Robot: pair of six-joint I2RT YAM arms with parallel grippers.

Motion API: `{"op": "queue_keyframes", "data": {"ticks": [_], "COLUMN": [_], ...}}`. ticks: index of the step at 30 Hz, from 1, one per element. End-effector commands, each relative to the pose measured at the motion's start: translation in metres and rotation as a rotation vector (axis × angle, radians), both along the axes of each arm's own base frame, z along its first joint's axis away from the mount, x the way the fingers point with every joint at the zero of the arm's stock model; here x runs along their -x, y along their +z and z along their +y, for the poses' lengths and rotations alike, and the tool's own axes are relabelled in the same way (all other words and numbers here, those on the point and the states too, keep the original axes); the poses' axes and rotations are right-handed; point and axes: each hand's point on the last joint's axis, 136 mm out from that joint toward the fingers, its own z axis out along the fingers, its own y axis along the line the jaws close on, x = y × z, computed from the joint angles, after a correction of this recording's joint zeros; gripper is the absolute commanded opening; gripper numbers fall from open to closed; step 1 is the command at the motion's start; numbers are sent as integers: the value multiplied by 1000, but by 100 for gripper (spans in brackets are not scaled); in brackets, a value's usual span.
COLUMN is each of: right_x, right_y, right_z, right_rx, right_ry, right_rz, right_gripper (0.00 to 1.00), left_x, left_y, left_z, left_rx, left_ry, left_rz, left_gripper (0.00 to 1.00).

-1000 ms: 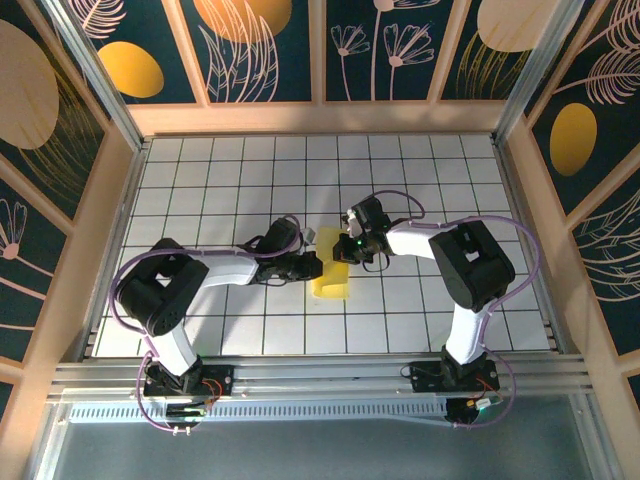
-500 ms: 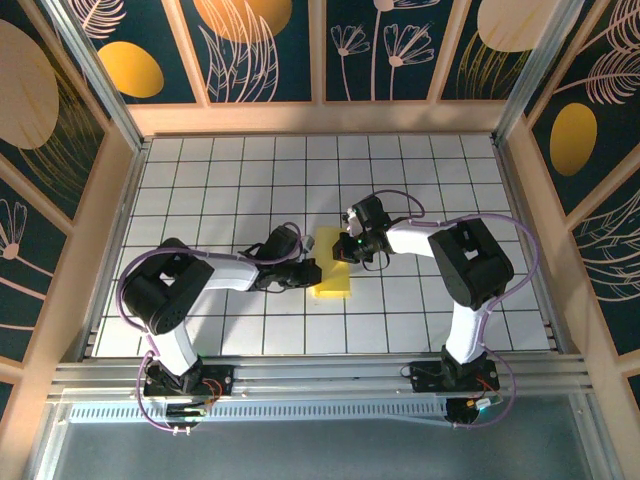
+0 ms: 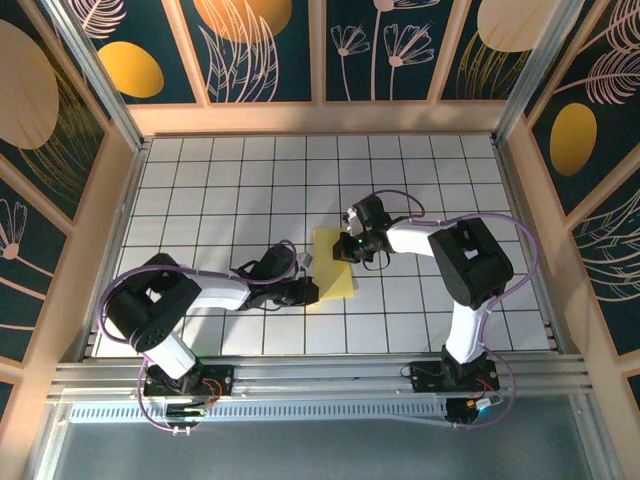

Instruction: Fold a paper plane with a square sheet of paper (fold left side to right side)

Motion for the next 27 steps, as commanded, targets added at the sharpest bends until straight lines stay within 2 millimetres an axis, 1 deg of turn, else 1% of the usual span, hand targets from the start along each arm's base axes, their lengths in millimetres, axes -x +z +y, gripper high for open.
{"op": "queue_keyframes", "data": {"ticks": [1, 3, 6, 8, 12, 13, 15, 17, 21, 23, 27], "right_x": [12, 11, 12, 12, 12, 12, 13, 13, 13, 14, 13], "right_y": [-47, -46, -45, -44, -43, -42, -42, -41, -40, -39, -36], "right_z": [-44, -43, -41, -40, -40, -40, -39, -38, -36, -34, -31], "right_rx": [203, 201, 197, 196, 195, 194, 193, 190, 187, 184, 175], "right_ry": [-57, -55, -48, -41, -38, -38, -36, -36, -33, -30, -26], "right_rz": [87, 85, 83, 79, 72, 69, 69, 67, 66, 65, 59], "right_gripper": [0, 0, 0, 0, 0, 0, 0, 0, 0, 0, 0], "left_x": [43, 41, 31, 18, -15, -24, -36, -46, -59, -60, -58], "left_y": [-27, -24, -10, 4, 41, 47, 52, 50, 31, 13, -8], "left_z": [22, 20, 12, 9, 3, 2, 0, -5, -12, -10, -6], "left_rx": [-84, -74, -42, -27, 44, 54, 52, 29, -28, -67, -107], "left_ry": [-25, -13, 0, 12, 38, 44, 42, 29, 12, 10, 18], "left_rz": [177, 177, 148, 110, 24, 8, -14, -30, -28, -3, 26], "left_gripper": [2, 2, 1, 1, 1, 1, 1, 0, 0, 0, 0]}}
